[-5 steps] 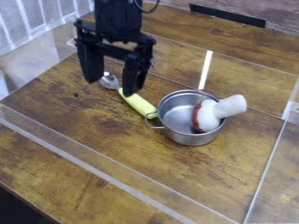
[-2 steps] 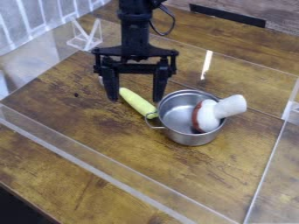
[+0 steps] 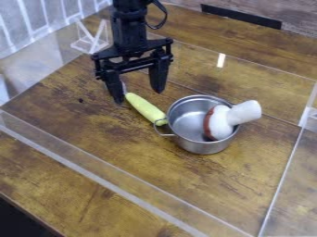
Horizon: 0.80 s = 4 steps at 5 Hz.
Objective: Move the green spoon to the left
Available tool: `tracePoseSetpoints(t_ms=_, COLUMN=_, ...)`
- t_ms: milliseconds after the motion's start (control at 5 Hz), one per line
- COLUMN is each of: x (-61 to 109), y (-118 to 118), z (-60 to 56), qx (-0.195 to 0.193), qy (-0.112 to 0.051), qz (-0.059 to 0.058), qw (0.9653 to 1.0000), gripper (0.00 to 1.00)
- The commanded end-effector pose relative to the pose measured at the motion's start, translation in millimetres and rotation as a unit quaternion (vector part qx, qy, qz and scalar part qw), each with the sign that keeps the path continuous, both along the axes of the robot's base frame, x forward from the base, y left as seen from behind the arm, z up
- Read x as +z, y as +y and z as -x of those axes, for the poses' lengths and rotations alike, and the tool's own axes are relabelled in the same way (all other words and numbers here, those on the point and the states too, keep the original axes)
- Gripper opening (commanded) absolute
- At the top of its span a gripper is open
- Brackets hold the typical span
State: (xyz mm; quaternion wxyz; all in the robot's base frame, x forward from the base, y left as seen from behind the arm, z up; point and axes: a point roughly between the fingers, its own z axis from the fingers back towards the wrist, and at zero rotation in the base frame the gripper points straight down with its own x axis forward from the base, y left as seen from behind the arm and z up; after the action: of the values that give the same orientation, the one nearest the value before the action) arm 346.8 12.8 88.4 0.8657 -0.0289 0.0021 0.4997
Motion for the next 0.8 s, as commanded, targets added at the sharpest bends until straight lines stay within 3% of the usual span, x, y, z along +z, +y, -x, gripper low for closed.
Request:
tracePoseSetpoints(t_ms=0, x=6.9, y=9, z=-6.2, qx=0.073, qy=-0.024, qz=-0.003, qw=0.997, gripper=1.0)
tracePoseSetpoints(t_ms=600, x=-29.0, y=-6, z=-20.7, qx=0.071, qy=-0.027, qz=-0.006, qw=0.9971, gripper=1.0)
